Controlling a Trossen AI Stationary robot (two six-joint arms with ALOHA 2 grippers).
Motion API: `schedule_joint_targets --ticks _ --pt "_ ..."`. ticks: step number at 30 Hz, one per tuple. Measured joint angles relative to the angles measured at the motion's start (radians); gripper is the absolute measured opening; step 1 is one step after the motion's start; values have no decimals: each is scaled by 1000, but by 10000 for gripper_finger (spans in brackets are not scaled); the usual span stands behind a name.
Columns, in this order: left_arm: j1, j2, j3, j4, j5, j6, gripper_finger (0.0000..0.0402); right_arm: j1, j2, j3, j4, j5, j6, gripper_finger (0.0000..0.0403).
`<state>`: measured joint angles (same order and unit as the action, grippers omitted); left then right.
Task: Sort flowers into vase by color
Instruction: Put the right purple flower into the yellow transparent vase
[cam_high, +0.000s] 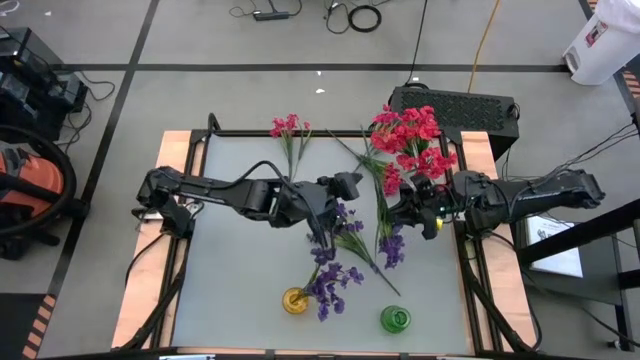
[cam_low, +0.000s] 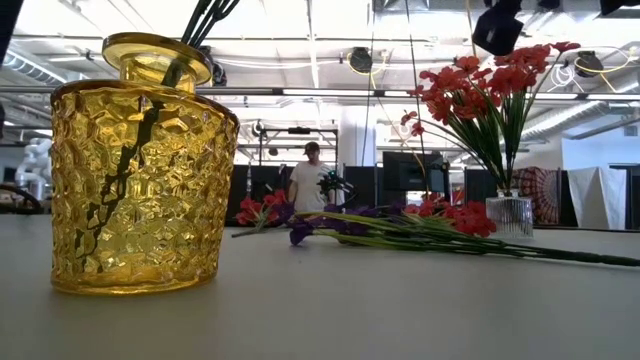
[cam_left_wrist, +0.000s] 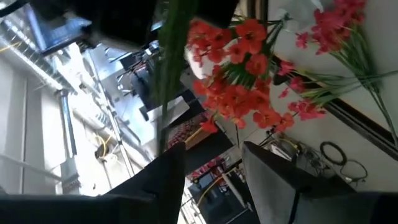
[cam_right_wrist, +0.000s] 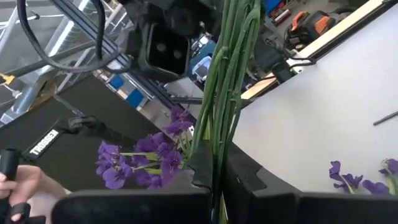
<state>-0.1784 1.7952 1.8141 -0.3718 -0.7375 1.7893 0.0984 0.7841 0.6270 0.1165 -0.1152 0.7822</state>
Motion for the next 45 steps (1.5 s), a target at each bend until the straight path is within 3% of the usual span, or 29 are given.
schedule_joint_targets --ticks 11,31,45 --pt "4 51 0 113 39 37 167 -14 2 0 -19 -18 0 6" --pt "-31 119 0 169 78 102 167 -11 9 0 -51 -53 81 6" --pt "-26 123 0 199 81 56 166 -11 61 -1 -43 -101 92 6"
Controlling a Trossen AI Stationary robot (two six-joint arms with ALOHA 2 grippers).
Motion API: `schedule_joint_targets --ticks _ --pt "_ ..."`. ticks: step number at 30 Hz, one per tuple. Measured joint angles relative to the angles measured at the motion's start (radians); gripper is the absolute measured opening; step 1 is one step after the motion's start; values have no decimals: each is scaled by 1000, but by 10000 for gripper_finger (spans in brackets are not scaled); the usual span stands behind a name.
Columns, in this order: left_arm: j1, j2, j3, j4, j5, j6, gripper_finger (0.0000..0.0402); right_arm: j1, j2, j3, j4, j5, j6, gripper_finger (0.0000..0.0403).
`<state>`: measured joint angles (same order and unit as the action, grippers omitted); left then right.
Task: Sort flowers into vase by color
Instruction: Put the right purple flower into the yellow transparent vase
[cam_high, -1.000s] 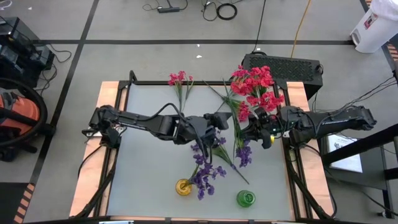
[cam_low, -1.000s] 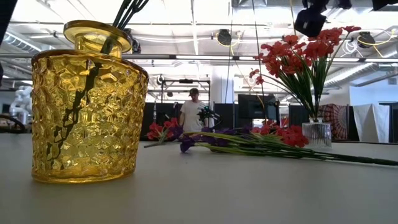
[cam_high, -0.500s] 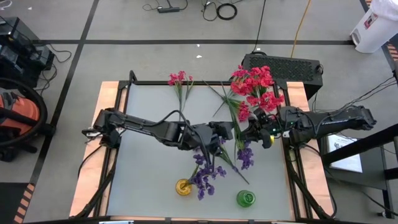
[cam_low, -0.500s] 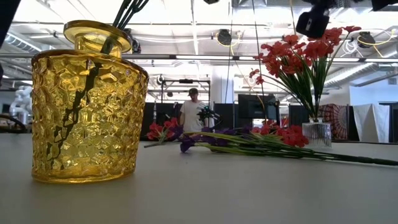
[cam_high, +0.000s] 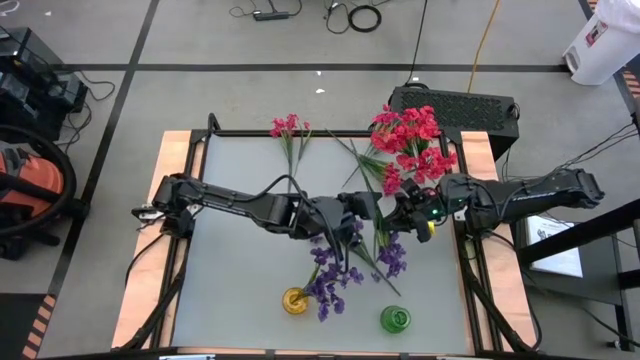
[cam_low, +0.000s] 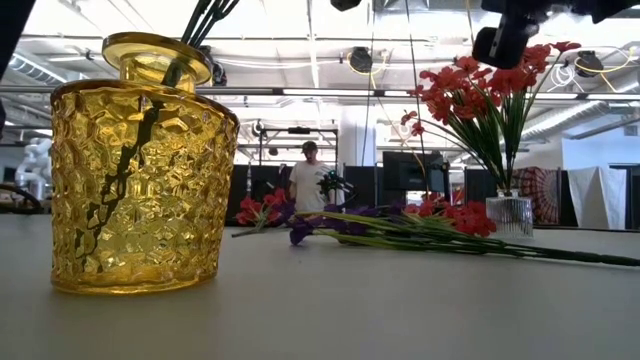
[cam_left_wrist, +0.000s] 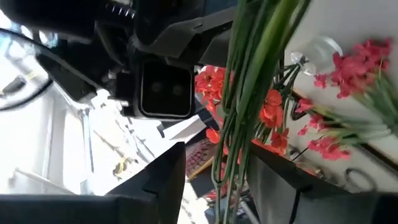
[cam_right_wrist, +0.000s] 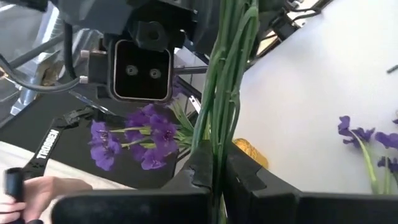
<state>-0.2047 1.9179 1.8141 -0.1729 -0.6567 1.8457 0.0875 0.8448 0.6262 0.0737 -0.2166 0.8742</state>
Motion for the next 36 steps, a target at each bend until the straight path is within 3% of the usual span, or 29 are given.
schedule_joint_targets --ticks 9,17,20,23,30,36 --pt "-9 0 0 3 -1 -86 154 0 -3 0 35 -24 -2 6" --pt "-9 0 0 -4 -36 -90 56 0 -5 0 36 -22 -29 7" --pt "-10 0 0 -5 -44 -157 18 -1 -10 0 39 -23 -35 16" --pt "-12 0 0 -5 -57 -234 11 -1 -19 0 38 -23 -71 31" --pt "-25 0 0 0 -105 -245 8 -1 -59 1 34 -21 -117 85" --pt "-46 -1 0 3 -279 -249 7 -1 -136 0 28 -19 -187 135"
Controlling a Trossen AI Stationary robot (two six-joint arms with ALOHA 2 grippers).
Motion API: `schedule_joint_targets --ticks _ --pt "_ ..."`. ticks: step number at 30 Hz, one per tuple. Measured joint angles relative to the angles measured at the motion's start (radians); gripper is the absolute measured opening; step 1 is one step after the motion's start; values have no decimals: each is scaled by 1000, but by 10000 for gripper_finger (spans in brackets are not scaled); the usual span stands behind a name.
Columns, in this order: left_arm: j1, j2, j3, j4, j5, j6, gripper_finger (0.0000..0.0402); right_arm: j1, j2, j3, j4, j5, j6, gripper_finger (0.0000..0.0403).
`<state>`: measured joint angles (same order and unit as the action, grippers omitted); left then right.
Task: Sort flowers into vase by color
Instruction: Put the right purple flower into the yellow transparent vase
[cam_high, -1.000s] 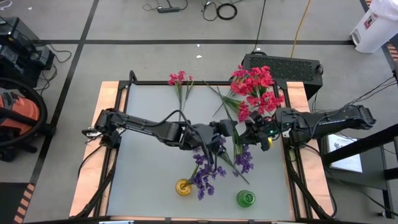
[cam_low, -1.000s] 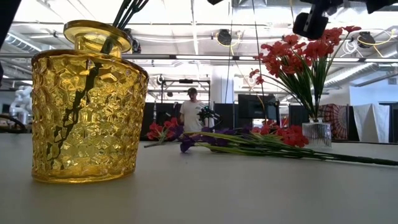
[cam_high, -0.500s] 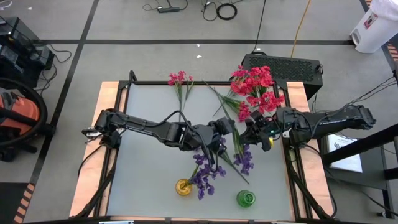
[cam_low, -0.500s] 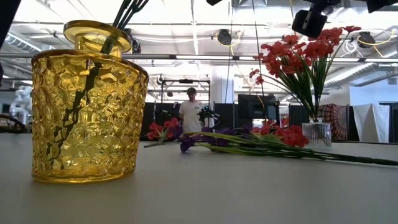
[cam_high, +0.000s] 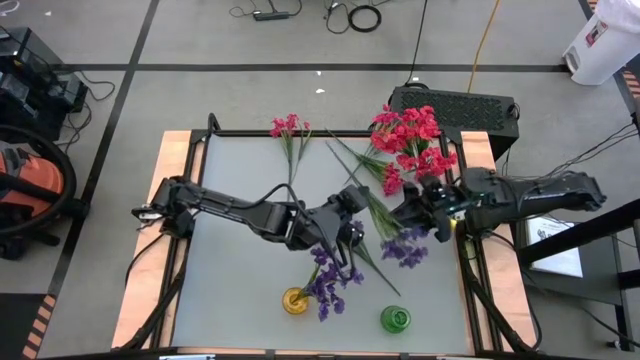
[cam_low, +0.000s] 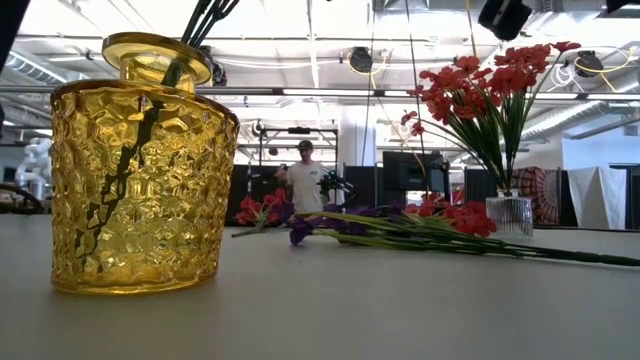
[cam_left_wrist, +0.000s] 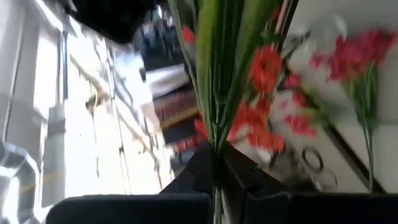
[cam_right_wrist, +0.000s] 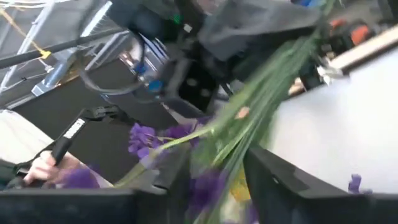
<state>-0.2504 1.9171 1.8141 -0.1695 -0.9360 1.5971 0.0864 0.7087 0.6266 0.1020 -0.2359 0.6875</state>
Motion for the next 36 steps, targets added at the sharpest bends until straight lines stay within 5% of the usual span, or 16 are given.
schedule_joint_targets --ticks 9,23,29,36 --pt "-24 -6 0 39 -285 -112 7 0 -140 0 -56 -7 -116 167" --pt "-71 -174 0 12 -456 -446 7 0 -206 0 -229 -7 -175 164" --pt "-111 -333 0 -222 -464 -691 7 0 -206 0 -262 -6 -197 164" --pt "-179 -537 1 -763 -470 -1277 7 0 -206 0 -265 -6 -213 164"
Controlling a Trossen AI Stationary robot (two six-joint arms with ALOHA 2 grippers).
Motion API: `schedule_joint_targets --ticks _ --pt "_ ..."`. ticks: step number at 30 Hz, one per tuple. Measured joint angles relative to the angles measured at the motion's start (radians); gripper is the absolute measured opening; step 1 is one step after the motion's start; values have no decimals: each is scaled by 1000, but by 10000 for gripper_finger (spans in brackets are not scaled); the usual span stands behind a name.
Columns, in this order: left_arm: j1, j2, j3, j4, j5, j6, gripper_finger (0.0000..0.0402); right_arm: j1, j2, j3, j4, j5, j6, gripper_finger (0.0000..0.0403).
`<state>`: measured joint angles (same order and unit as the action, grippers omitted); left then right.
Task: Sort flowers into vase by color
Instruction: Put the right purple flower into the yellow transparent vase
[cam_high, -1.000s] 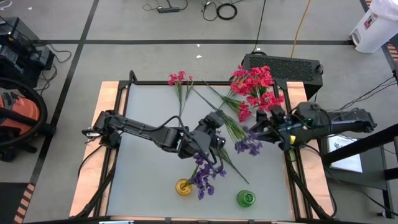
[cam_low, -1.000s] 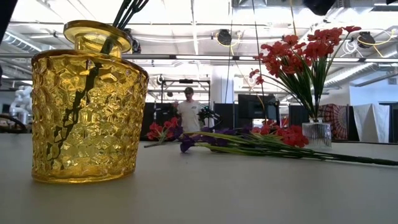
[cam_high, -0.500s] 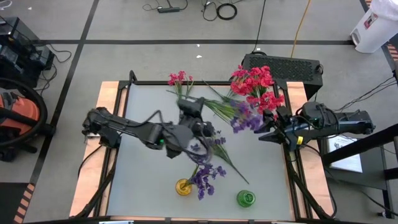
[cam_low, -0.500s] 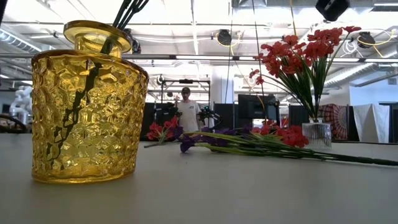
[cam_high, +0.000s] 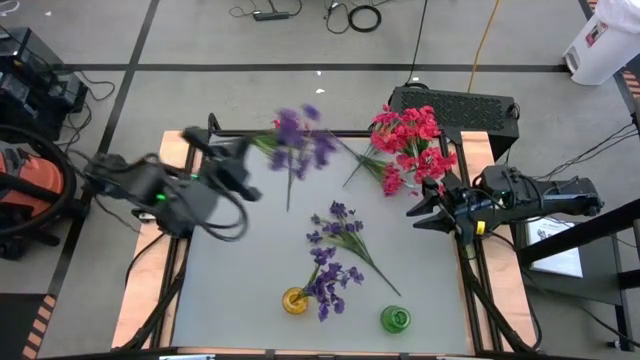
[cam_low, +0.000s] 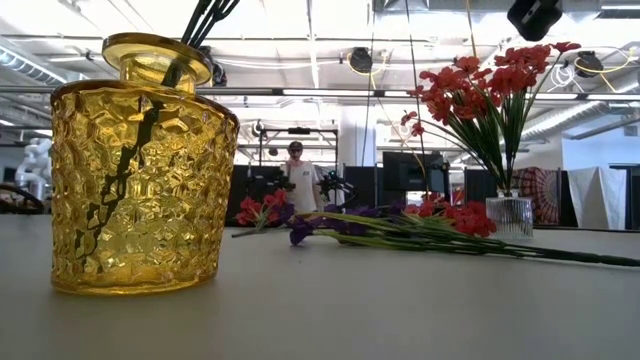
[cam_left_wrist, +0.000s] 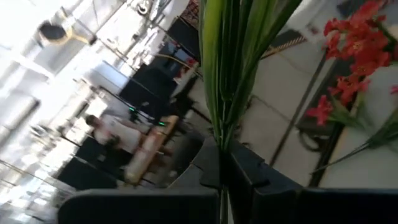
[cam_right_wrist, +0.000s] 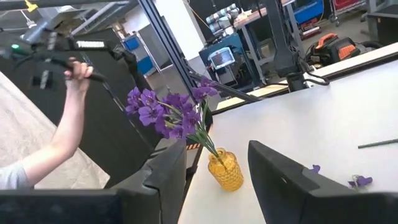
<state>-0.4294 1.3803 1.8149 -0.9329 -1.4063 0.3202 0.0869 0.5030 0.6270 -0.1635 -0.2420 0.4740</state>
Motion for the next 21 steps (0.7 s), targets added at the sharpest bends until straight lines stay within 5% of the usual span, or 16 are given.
schedule_joint_targets --ticks 9,21 --pt "-122 -159 -14 -613 1 -859 7 0 0 0 -61 5 -23 164" --pt "-212 -266 -424 -636 13 -1196 7 11 -1 0 -159 5 -52 164"
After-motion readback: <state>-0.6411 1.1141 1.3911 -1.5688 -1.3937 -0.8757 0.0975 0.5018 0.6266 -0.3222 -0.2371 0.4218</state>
